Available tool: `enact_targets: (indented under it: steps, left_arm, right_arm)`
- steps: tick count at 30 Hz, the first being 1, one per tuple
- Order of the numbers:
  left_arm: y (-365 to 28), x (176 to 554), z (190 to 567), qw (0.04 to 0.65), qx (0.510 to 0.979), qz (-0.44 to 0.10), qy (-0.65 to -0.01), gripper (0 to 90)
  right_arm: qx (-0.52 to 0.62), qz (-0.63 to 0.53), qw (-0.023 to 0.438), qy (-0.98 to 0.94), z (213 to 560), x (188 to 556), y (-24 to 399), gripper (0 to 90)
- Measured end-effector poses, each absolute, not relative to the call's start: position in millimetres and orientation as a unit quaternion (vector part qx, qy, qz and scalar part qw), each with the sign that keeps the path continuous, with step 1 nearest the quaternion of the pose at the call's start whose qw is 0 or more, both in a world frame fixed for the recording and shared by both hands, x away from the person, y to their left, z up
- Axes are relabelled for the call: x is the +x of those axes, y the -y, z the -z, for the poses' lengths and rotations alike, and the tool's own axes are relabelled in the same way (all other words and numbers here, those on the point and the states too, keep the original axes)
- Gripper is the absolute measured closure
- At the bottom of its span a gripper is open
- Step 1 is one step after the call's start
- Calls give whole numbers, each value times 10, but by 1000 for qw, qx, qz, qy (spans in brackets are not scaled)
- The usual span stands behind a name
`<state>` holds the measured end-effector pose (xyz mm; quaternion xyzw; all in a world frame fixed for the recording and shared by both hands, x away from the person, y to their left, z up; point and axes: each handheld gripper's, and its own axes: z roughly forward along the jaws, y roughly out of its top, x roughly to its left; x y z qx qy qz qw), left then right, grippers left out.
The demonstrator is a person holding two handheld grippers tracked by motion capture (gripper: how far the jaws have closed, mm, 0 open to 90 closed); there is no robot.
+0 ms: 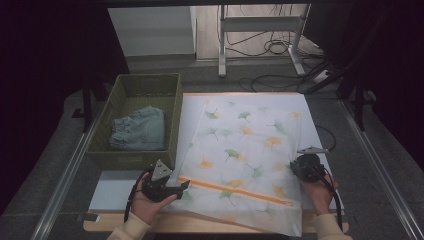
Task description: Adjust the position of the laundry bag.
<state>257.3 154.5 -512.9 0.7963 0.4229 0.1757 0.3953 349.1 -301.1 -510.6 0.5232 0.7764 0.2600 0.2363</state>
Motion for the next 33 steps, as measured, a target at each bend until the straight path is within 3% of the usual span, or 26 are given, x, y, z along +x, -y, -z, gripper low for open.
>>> enact_targets:
  steps: [5, 33]
  left_arm:
    - [-1543, 2575, 5137, 395, 798, -174, -420, 238]
    - [-1559, 2641, 5169, 399, 797, -154, -426, 242]
  right_arm:
    - [517, -257, 242, -780, 5103, 3534, 2983, 884]
    - [501, -286, 235, -782, 5044, 3847, 2883, 886]
